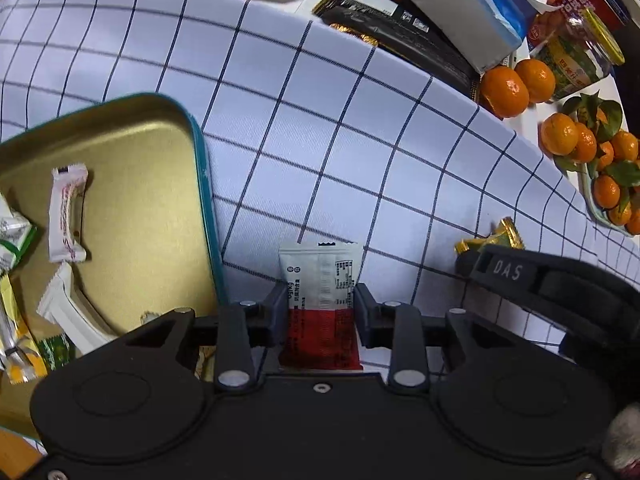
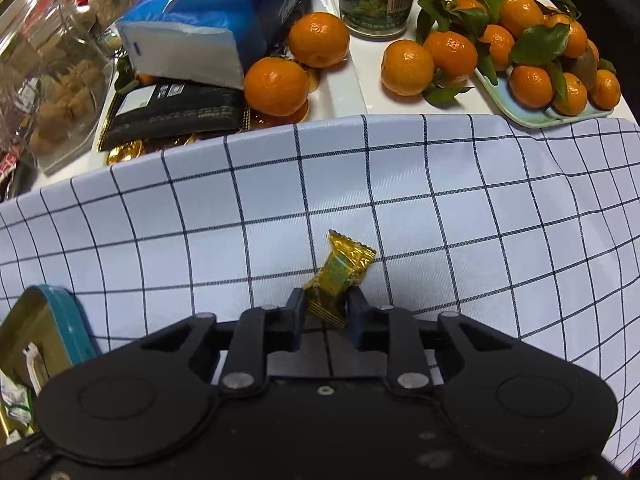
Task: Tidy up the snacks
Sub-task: 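Lower the right gripper onto the gold foil candy and close on it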
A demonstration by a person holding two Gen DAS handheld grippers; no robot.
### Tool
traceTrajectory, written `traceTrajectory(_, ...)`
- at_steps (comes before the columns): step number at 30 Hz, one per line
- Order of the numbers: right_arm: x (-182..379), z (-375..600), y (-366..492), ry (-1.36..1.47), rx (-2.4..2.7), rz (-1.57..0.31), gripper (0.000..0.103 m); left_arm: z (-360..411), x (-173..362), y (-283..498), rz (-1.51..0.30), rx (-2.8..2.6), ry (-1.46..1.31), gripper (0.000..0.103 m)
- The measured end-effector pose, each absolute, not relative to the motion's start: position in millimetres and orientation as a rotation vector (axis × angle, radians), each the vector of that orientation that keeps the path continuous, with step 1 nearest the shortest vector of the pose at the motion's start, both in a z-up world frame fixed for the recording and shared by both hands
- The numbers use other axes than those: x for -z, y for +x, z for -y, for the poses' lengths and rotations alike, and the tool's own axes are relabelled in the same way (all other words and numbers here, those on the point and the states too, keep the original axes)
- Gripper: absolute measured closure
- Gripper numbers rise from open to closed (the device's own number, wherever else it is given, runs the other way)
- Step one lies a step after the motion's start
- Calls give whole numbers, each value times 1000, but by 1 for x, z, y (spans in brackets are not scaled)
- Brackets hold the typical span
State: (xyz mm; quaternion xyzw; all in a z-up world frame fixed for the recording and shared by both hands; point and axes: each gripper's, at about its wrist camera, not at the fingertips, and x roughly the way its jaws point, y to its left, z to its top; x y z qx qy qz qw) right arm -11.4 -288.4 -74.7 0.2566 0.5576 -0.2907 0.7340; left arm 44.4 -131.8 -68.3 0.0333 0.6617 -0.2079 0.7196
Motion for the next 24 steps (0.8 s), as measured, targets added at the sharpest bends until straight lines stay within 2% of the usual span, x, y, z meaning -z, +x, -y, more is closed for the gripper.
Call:
traceTrajectory(2,74,289,-14,596,618,-1237,90,129,68,45,-1487,459,57,60)
traceTrajectory(8,73,289,-25,701,564,-1261,94,125,63,39,-1492,461,75,60)
traceTrajectory(24,59,295,-77,769,567,-1264,94,121,56,16,-1477,498,107,60)
